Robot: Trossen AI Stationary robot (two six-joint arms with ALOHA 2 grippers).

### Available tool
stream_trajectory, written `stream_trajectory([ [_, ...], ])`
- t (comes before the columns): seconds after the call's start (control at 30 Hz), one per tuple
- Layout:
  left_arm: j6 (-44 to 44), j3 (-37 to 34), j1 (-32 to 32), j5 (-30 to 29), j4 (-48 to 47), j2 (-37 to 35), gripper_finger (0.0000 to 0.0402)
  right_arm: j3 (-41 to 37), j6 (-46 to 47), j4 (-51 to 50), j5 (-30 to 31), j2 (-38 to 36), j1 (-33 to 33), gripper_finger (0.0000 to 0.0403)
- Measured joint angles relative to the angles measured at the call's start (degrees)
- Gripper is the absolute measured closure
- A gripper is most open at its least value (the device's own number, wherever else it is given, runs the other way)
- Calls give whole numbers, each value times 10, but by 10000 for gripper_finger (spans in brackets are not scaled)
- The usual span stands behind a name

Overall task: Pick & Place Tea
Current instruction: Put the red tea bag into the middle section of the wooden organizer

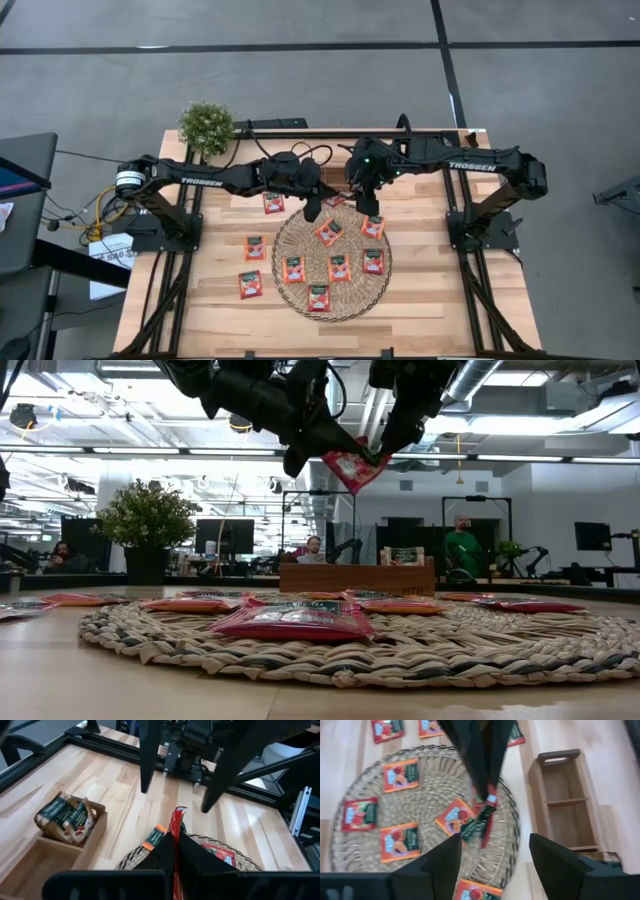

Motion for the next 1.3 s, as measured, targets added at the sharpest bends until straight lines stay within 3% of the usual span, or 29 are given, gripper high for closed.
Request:
stream_trajectory([
  [0.8,7,0,-9,15,61,0,401,-1,62,26,-84,5,-23,191],
  [0.97,7,0,-12,16,63,0,401,-1,62,28,-120,5,-26,233],
  [1.3,2,0,-12,28,63,0,401,0,56,27,-133,5,-27,368],
])
